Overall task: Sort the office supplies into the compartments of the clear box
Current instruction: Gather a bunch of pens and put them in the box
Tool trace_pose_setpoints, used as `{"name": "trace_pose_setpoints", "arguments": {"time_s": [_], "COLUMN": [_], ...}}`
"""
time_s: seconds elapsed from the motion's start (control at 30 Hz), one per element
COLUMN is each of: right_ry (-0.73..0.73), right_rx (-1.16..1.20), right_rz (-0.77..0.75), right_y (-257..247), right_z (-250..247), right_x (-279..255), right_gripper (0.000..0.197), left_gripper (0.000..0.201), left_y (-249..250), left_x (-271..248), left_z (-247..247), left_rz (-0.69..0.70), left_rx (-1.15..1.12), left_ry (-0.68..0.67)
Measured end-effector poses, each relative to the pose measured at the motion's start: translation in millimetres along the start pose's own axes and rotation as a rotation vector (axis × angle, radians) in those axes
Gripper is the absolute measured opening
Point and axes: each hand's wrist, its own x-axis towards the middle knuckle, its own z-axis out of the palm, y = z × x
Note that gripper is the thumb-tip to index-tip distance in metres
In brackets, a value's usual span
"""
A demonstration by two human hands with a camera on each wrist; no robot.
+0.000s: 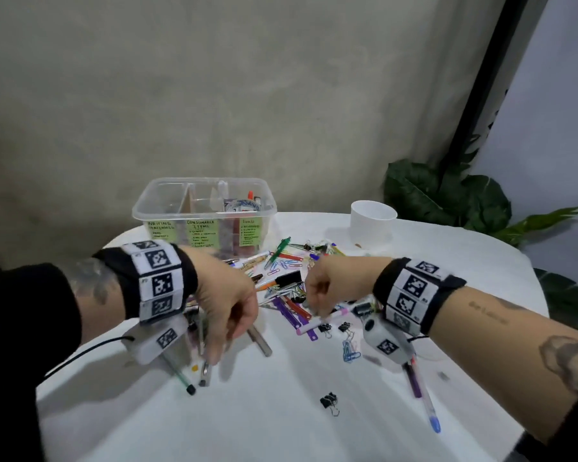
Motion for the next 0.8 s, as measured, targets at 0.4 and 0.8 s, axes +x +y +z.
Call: {"name": "trace_pose_setpoints", "arguments": {"time_s": [0.4,0.8], "right_ry": [0.020,0.661], "right_rx": [-0.214,0.486], "right_rz": [0.029,-0.038], "right_y": [-28,-25], "right_z": [34,-8], "right_x": [0,-50], "right_gripper": [0.013,0.013], "left_gripper": [0.035,0.011], "left_y": [-3,25], "left_x": [-7,9], "left_z": [48,10], "left_rz": [0.021,0.159], "left_rx": [0.243,-0.014], "left_ry": [0.042,0.630]}}
